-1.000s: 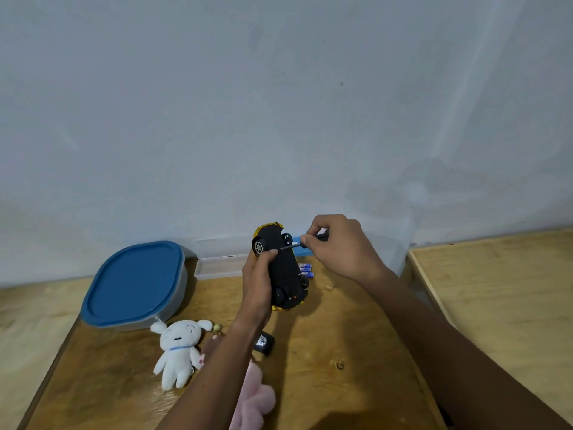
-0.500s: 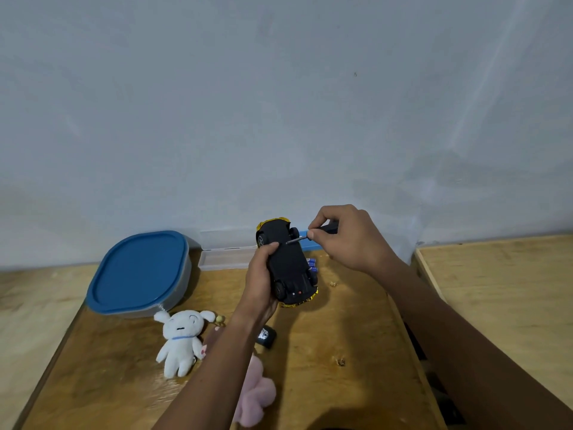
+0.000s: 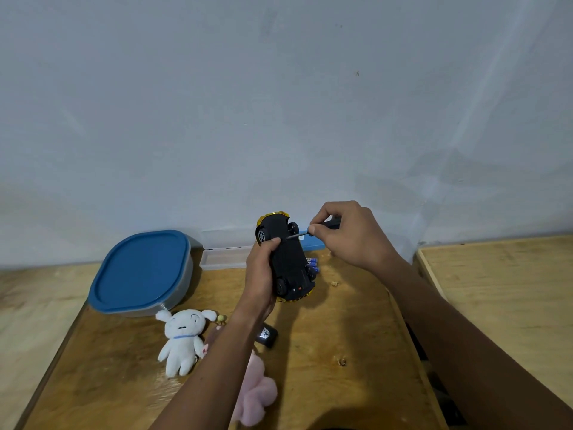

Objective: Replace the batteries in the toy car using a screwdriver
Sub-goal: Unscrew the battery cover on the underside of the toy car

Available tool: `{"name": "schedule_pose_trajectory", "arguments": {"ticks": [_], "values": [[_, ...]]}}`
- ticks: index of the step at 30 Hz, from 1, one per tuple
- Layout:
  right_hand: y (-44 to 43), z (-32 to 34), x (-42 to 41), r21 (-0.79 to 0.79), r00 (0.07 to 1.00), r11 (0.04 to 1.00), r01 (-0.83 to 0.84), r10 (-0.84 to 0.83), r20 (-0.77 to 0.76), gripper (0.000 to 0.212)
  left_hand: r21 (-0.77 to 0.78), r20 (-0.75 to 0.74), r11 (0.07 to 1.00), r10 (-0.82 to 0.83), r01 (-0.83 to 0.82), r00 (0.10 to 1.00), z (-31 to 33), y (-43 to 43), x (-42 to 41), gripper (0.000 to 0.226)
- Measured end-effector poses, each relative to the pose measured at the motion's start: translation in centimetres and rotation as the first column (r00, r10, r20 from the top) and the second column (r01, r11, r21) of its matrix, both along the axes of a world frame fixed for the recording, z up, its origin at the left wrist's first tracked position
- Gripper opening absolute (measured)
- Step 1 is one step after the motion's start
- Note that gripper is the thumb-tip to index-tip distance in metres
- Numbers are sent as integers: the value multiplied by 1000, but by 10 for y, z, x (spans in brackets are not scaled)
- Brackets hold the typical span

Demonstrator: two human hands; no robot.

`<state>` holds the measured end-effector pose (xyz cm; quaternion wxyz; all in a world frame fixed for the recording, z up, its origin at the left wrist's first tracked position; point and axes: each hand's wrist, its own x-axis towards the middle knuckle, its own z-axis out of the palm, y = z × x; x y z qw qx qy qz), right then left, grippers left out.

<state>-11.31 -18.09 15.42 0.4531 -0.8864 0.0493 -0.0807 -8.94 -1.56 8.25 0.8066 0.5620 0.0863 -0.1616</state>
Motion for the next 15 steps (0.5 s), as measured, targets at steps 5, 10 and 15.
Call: {"name": "schedule_pose_trajectory", "arguments": {"ticks": [5,10,15], "values": [[0,5,0,-37,1000,999,-15,16,13,6,87,128,996,13,-24,992,7,-2,-1,36],[-5,14,5,-233,982,956,-181,190,19,10,123,135,992,-35,18,990,3,-3,-1,23],[-6,16,10,-387,967,890,-241,254,-20,13,98,92,995,-22,13,996,2,-2,-2,26]]}}
